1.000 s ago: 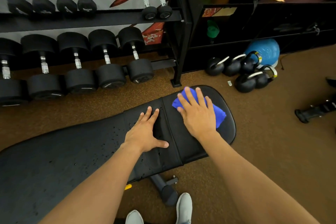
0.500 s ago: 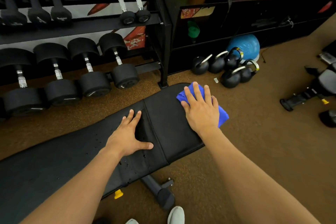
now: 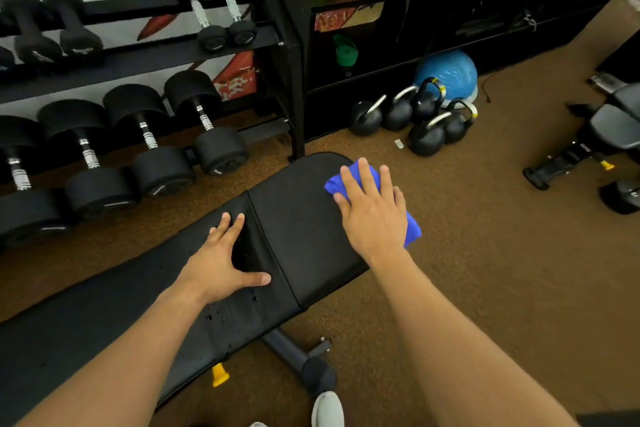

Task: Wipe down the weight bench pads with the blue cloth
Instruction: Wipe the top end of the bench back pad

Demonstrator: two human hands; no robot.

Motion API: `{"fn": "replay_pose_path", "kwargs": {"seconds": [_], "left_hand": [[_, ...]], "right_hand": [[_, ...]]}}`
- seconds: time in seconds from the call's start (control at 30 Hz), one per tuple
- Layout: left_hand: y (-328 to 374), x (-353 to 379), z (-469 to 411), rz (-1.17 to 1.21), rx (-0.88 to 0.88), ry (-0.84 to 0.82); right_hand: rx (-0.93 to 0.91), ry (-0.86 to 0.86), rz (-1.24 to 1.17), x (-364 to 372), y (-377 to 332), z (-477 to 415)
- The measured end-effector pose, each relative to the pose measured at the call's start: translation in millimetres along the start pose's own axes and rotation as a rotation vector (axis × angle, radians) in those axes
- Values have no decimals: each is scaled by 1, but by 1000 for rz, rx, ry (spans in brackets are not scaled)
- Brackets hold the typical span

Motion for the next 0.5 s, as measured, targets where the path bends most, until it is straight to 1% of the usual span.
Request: {"fn": "replay_pose_path", "kwargs": {"seconds": [0.07, 0.13, 0.17, 0.23, 0.3, 0.33, 0.4, 0.5], "left_hand": [[-1, 0, 1, 5, 2, -1], [-1, 0, 1, 14, 0, 0], [-1, -1, 1, 16, -1, 0], [-1, -1, 1, 27, -4, -4], [-1, -1, 0, 31, -13, -8], [-1, -1, 0, 27, -15, -9], [-2, 0, 0, 19, -16, -16], [-5, 1, 0, 30, -22, -12]], "right_hand": [[-8, -71, -16, -7, 1, -31], [-37, -66, 34, -7, -3, -31], [-67, -34, 84, -5, -8, -18], [-200, -10, 164, 9, -27, 29], [-368, -55, 183, 31, -41, 81], [-413, -79, 188, 37, -40, 98], [-425, -97, 205, 37, -28, 102], [-349, -51, 238, 18, -14, 50]]}}
Point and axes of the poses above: each hand's wrist, its own z-axis away from the middle knuckle, its own x-axis out of the palm, y = z × x, the point moved 7 cm from there along -z, towards the middle knuckle, and after that the axes turned 7 degrees about -y, right-handed, at the moved point
